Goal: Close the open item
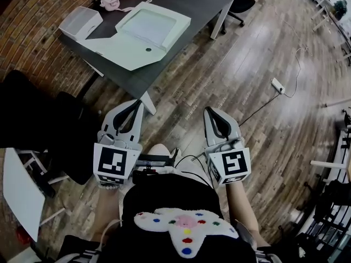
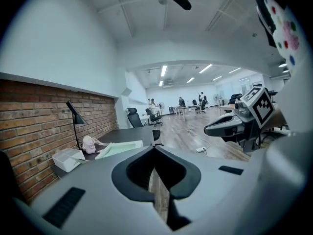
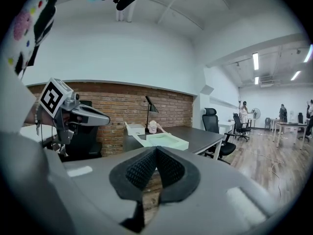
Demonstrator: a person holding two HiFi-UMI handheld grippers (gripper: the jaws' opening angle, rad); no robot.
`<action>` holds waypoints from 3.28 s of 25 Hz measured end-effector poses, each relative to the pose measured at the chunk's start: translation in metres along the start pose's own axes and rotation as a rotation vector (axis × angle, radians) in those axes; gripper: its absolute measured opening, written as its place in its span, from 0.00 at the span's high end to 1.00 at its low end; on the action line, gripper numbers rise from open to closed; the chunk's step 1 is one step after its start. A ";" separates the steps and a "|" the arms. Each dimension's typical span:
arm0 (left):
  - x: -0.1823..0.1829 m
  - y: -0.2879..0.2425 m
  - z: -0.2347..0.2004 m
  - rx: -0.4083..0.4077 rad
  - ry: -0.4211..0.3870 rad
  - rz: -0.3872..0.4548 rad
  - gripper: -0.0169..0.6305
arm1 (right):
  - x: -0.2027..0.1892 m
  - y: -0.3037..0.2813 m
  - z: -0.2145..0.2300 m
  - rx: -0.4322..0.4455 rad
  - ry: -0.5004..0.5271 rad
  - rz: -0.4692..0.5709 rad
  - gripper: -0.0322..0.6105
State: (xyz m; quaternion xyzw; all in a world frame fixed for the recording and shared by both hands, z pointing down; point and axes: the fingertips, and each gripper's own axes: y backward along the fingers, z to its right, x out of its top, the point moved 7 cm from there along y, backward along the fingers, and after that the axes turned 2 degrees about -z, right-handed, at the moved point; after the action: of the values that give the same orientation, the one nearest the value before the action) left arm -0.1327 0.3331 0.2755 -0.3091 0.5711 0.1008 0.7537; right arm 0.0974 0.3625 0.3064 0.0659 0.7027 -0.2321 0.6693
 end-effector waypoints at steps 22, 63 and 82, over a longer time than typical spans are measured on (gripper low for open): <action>-0.025 -0.054 -0.037 0.055 0.142 -0.094 0.84 | 0.003 -0.051 0.035 0.025 0.007 -0.001 0.94; 0.011 -0.201 -0.129 0.037 0.321 -0.122 0.84 | 0.033 -0.202 0.091 0.002 0.006 -0.082 0.94; 0.032 -0.231 -0.162 -0.047 0.288 -0.163 0.86 | 0.048 -0.304 0.120 0.014 0.001 -0.092 0.82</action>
State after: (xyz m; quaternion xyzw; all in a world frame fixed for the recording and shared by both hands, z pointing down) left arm -0.1349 0.0505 0.3015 -0.3832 0.6437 0.0073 0.6624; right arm 0.0796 0.0334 0.3331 0.0384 0.7038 -0.2676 0.6570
